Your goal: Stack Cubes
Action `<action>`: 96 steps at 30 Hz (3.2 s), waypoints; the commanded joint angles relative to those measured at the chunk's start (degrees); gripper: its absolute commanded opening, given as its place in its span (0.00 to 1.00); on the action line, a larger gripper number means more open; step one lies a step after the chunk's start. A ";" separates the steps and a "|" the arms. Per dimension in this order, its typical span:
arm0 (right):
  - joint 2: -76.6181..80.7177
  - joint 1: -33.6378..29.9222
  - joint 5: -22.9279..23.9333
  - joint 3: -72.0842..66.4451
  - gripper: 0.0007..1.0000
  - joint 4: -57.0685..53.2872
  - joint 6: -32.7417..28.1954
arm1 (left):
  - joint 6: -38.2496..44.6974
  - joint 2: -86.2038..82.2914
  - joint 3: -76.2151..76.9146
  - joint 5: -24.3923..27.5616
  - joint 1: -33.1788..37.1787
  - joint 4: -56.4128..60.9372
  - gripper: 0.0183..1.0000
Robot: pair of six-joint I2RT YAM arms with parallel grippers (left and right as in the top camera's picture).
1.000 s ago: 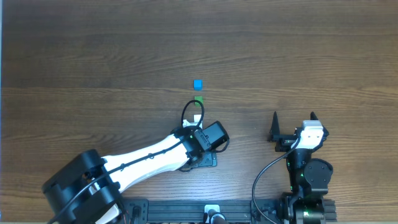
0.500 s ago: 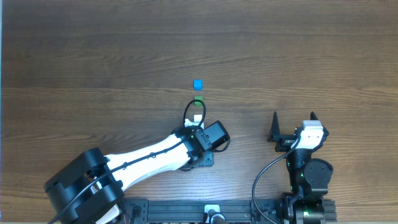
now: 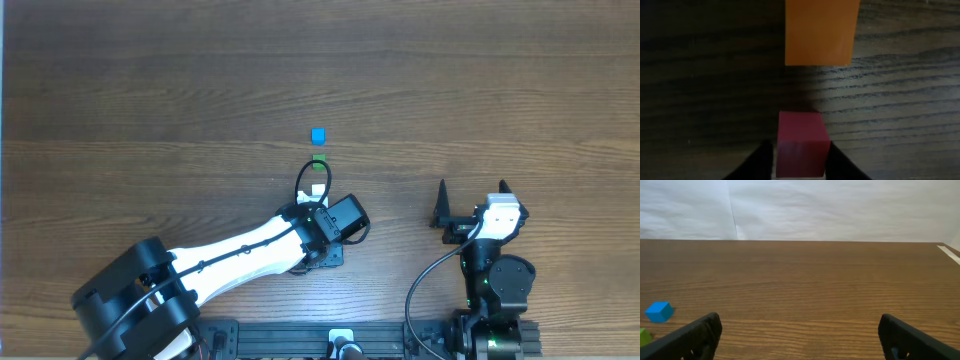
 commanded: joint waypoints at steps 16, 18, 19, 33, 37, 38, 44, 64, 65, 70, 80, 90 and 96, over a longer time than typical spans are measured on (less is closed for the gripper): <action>-0.50 0.00 -0.68 -0.42 0.99 0.02 -0.46 | 0.61 -6.38 3.91 -1.33 1.31 -8.50 0.05; -0.50 0.00 -0.68 -0.42 0.99 0.00 -0.46 | 1.36 -6.67 7.54 -1.88 2.45 -12.35 0.02; -0.52 0.00 -0.68 -0.42 0.99 0.00 -0.46 | 2.14 -6.64 9.46 -2.34 2.99 -13.92 0.02; -0.50 0.00 -0.68 -0.42 0.99 0.02 -0.46 | 13.11 7.19 33.55 -2.32 14.12 -22.21 0.02; -0.50 0.00 -0.68 -0.42 0.99 0.02 -0.46 | 13.11 10.45 33.62 -1.03 15.28 -22.34 0.02; -0.52 0.00 -0.68 -0.42 0.99 0.02 -0.46 | 13.16 11.02 33.62 -1.03 15.28 -22.36 0.02; -0.50 0.00 -0.68 -0.42 0.99 0.02 -0.46 | 13.97 13.42 33.62 -0.83 15.23 -22.34 0.02; -0.50 0.00 -0.68 -0.42 0.99 0.00 -0.46 | 14.19 17.27 33.35 0.02 15.23 -21.22 0.02; -0.50 0.00 -0.68 -0.42 0.99 0.02 -0.46 | 14.19 17.42 33.33 0.02 15.23 -21.20 0.02; -0.50 0.00 -0.68 -0.42 0.99 0.02 -0.46 | 14.21 17.53 32.85 0.02 15.23 -20.87 0.02; -0.50 0.00 -0.68 -0.42 0.99 0.00 -0.46 | 14.16 17.57 30.27 0.26 15.23 -18.64 0.02; -0.50 0.00 -0.68 -0.42 0.99 0.02 -0.46 | 14.19 17.57 29.68 0.26 15.30 -18.45 0.02; -0.50 0.00 -0.68 -0.42 0.99 0.02 -0.46 | 14.19 17.62 29.68 0.24 15.30 -18.05 0.02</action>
